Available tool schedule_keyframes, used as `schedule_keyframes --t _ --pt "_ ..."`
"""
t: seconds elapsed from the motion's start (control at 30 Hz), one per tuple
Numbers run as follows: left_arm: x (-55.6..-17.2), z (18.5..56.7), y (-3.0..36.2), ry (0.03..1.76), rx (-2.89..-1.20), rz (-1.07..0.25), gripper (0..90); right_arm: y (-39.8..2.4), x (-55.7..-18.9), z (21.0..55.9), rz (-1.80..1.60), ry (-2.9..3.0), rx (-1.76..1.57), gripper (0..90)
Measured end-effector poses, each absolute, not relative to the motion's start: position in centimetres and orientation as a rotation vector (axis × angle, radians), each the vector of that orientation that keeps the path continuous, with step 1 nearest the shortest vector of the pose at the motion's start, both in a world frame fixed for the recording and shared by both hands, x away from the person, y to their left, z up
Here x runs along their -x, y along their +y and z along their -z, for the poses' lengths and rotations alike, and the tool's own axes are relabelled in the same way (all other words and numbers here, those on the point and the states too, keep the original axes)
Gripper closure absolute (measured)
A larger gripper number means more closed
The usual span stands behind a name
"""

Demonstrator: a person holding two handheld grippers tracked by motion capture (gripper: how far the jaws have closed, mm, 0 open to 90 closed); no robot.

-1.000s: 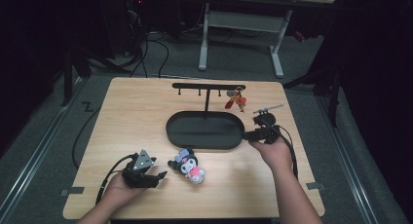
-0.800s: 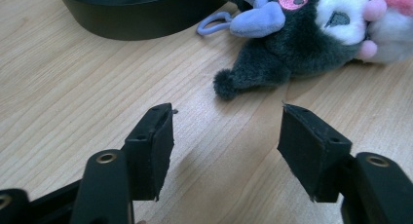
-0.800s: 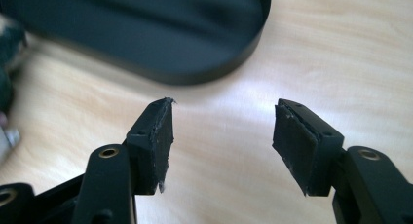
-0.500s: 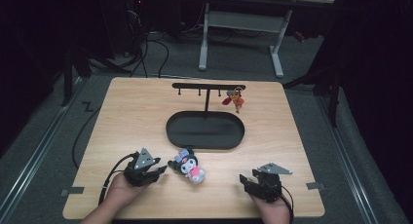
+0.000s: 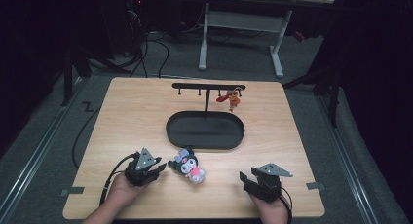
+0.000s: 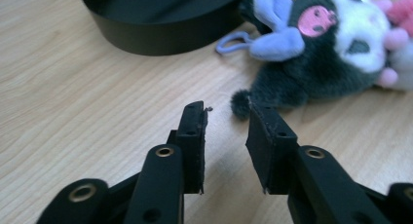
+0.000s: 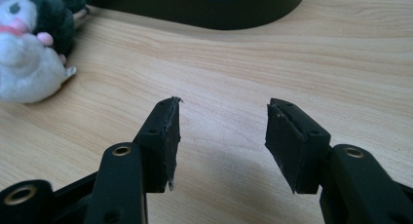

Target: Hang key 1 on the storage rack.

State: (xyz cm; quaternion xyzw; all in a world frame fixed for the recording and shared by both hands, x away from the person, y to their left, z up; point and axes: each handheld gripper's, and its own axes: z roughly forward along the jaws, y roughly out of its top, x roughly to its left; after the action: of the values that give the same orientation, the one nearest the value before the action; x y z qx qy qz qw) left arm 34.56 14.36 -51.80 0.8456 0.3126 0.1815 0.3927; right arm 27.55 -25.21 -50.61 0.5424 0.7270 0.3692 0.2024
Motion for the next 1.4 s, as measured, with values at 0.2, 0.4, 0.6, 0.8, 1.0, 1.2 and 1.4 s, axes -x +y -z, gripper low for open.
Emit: schedule_keyframes --t 0.2,0.4,0.6,0.8,1.0,1.2,1.4 --pt "-35.7 51.2 14.0 0.916 -2.045 -0.422 77.4 -25.3 -27.4 50.4 -1.048 2.036 -1.490 46.8" --pt "-36.3 51.5 12.0 0.937 -2.074 -0.406 85.0 -25.8 -27.7 50.5 -1.067 2.059 -1.496 46.8" --pt "-35.7 51.7 9.4 0.921 -2.085 -0.354 85.6 -26.1 -27.7 50.5 -1.089 2.070 -1.471 46.8" --pt "-33.6 51.7 5.5 0.814 -2.106 -0.259 83.3 -26.3 -27.5 50.1 -1.115 2.056 -1.486 46.8" --pt "-32.0 51.1 3.5 0.728 -2.099 -0.196 72.5 -26.5 -27.5 50.0 -1.119 2.051 -1.491 46.6" --pt "-29.7 50.9 3.0 0.662 -2.149 -0.188 50.5 -26.9 -27.4 50.0 -1.131 2.031 -1.509 46.7" --pt "-29.5 51.7 1.0 0.632 -2.175 -0.314 51.8 -27.1 -27.4 49.9 -1.142 2.022 -1.506 46.7"
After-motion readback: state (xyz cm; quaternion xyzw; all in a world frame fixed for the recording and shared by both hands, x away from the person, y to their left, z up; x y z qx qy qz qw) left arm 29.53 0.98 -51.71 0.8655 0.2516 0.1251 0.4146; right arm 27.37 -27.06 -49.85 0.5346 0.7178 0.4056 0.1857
